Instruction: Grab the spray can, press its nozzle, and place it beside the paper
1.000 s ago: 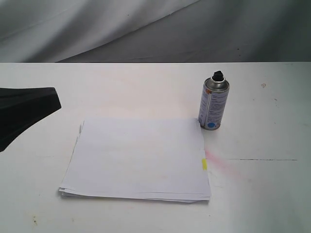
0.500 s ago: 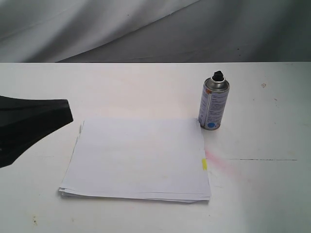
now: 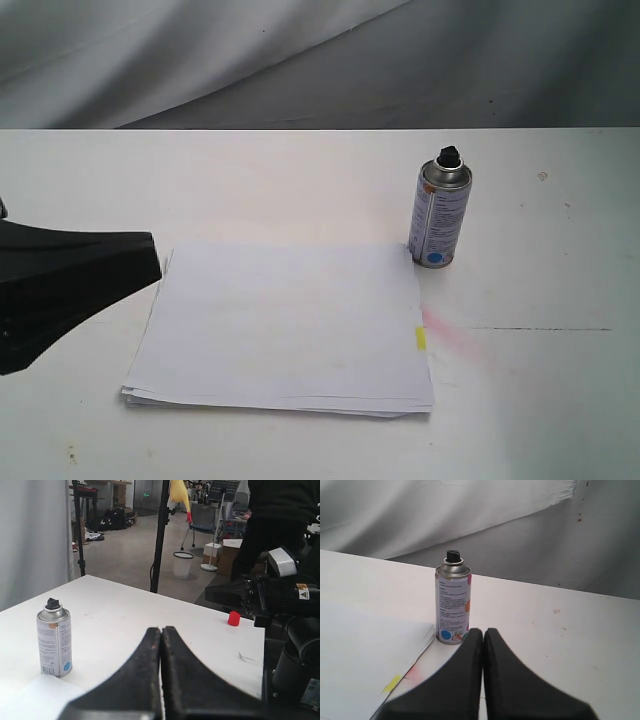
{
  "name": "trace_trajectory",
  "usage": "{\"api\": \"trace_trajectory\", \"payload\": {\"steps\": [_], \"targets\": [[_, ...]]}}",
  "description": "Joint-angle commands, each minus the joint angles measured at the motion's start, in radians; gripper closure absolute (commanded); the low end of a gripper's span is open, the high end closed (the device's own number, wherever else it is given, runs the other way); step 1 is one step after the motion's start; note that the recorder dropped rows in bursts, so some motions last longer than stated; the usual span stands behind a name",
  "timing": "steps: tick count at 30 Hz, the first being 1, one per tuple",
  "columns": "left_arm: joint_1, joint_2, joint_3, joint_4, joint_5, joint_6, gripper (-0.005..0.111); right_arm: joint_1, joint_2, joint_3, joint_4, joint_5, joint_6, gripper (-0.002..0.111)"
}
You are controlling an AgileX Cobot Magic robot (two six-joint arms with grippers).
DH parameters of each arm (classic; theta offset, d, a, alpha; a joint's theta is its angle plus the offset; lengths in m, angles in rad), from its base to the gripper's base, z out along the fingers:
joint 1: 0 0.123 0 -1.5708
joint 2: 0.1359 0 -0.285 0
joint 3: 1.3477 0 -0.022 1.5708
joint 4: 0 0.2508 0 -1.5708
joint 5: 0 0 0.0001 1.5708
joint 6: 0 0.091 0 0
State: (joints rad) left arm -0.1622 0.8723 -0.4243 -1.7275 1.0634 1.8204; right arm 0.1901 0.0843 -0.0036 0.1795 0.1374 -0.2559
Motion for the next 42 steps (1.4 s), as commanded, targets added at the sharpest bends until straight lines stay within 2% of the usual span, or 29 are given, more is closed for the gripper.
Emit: {"api": "trace_trajectory", "payload": {"steps": [1,5,8,13,15,25,33,34,36,38,40,42], "targets": [[-0.005,0.003,0.006,-0.017,0.01,-0.011,0.107,-0.001,0.001,0.004,-0.01,-0.002,-0.001,0.108],[0.002,0.001,-0.005,-0.017,-0.07,-0.002,0.107,-0.001,0.001,0.004,-0.01,-0.002,-0.001,0.108],[-0.008,0.001,-0.005,-0.017,-0.209,-0.012,0.107,-0.001,0.001,0.004,-0.01,-0.002,-0.001,0.108],[-0.114,-0.051,-0.012,-0.017,-0.632,-0.087,0.107,-0.001,0.001,0.004,-0.01,-0.002,-0.001,0.108],[-0.144,-0.112,-0.01,-0.017,-0.728,-0.101,0.107,-0.001,0.001,0.004,-0.01,-0.002,-0.001,0.108],[-0.143,-0.448,0.07,-0.017,-0.864,-0.093,0.107,-0.001,0.001,0.004,-0.01,-0.002,0.002,0.108],[-0.143,-0.534,0.195,-0.017,-0.97,-0.106,0.107,-0.001,0.001,0.004,-0.008,-0.002,0.002,0.108],[-0.143,-0.534,0.211,0.013,-0.972,-0.152,0.107,-0.001,0.001,0.004,-0.008,-0.002,0.002,0.108],[-0.143,-0.538,0.235,0.252,-0.96,-0.326,0.107,-0.001,0.001,0.004,-0.008,-0.002,0.002,0.108],[-0.143,-0.552,0.256,0.532,-0.963,-0.613,0.107,-0.001,0.001,0.004,-0.008,-0.002,0.002,0.108],[-0.143,-0.571,0.275,0.747,-0.987,-0.887,0.107,-0.001,0.001,0.004,-0.008,-0.002,0.002,0.108],[-0.143,-0.594,0.295,0.919,-1.01,-1.07,0.107,-0.001,0.001,0.004,-0.008,-0.002,0.002,0.108]]}}
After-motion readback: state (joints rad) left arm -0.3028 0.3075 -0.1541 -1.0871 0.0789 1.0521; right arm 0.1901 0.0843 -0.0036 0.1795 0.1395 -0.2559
